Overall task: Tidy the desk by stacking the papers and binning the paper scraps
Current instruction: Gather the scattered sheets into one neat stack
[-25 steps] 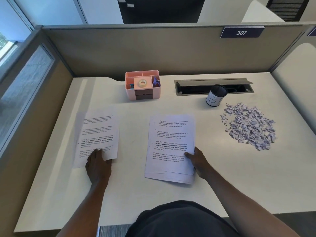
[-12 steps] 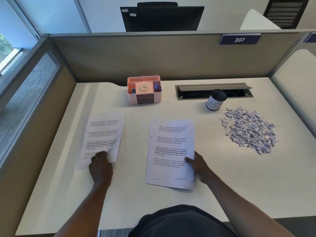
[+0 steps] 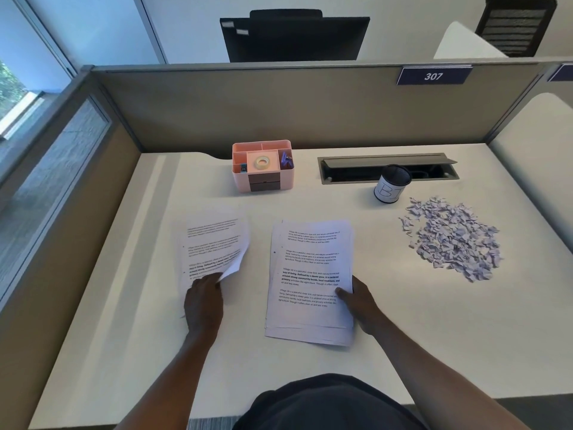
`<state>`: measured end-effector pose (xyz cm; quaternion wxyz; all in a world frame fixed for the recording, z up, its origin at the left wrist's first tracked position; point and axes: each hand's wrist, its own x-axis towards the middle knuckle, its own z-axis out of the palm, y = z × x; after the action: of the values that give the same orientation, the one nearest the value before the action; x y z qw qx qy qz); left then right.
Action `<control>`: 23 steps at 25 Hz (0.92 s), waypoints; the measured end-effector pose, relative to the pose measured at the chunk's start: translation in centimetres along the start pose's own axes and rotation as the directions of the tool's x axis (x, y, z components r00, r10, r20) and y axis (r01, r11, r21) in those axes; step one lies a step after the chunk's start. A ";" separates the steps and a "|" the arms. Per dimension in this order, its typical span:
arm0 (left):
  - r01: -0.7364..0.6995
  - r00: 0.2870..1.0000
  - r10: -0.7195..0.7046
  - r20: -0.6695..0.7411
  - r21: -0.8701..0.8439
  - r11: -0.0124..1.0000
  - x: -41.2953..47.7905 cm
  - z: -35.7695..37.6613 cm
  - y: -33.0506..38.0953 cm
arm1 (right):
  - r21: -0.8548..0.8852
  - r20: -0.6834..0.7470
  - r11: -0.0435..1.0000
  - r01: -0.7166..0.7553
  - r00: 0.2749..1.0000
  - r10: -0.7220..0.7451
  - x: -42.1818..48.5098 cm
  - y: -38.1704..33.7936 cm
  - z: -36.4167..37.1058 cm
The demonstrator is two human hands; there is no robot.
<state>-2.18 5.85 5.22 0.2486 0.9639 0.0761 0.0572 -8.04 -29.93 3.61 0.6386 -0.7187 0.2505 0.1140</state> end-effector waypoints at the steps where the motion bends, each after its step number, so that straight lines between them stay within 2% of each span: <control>1: -0.032 0.999 0.031 -0.016 -0.041 0.999 -0.4 0.1 0.9 | -0.068 -0.050 0.997 0.021 0.998 -0.025 0.0 -0.1 0.2; 3: -0.134 0.990 0.128 -0.057 -0.099 0.986 -1.1 0.5 2.5 | -0.154 -0.175 0.988 0.007 0.984 -0.035 0.2 0.0 0.4; 5: -0.248 0.968 0.239 -0.079 -0.131 0.960 -1.9 1.1 3.9 | -0.154 -0.236 0.987 -0.035 0.972 -0.002 0.5 0.2 0.1; 9: -0.407 0.912 0.410 -0.027 -0.193 0.893 -4.1 2.2 6.9 | -0.063 -0.157 0.996 -0.064 0.986 0.054 0.9 1.0 -0.7; 14: -0.631 0.756 0.648 0.093 -0.156 0.760 -7.3 4.7 9.6 | 0.004 -0.134 0.993 -0.115 0.984 0.114 0.1 -0.5 -0.5; 16: -0.682 0.699 0.699 0.150 -0.152 0.715 -8.3 5.8 10.0 | 0.047 -0.144 0.981 -0.189 0.970 0.194 0.1 -0.8 -0.5; 19: -0.739 0.628 0.749 0.212 -0.140 0.659 -9.4 7.4 10.1 | 0.225 -0.118 0.933 -0.280 0.943 0.312 0.2 -1.5 -0.4; 23: -0.719 0.588 0.718 0.373 -0.167 0.675 -10.7 8.7 9.0 | 0.159 -0.092 0.969 -0.191 0.974 0.207 0.1 -1.2 -0.5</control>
<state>-10.32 -7.87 1.26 0.2134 0.9017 -0.3727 -0.0503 -7.41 -30.37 4.70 0.6615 -0.6451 0.3633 0.1195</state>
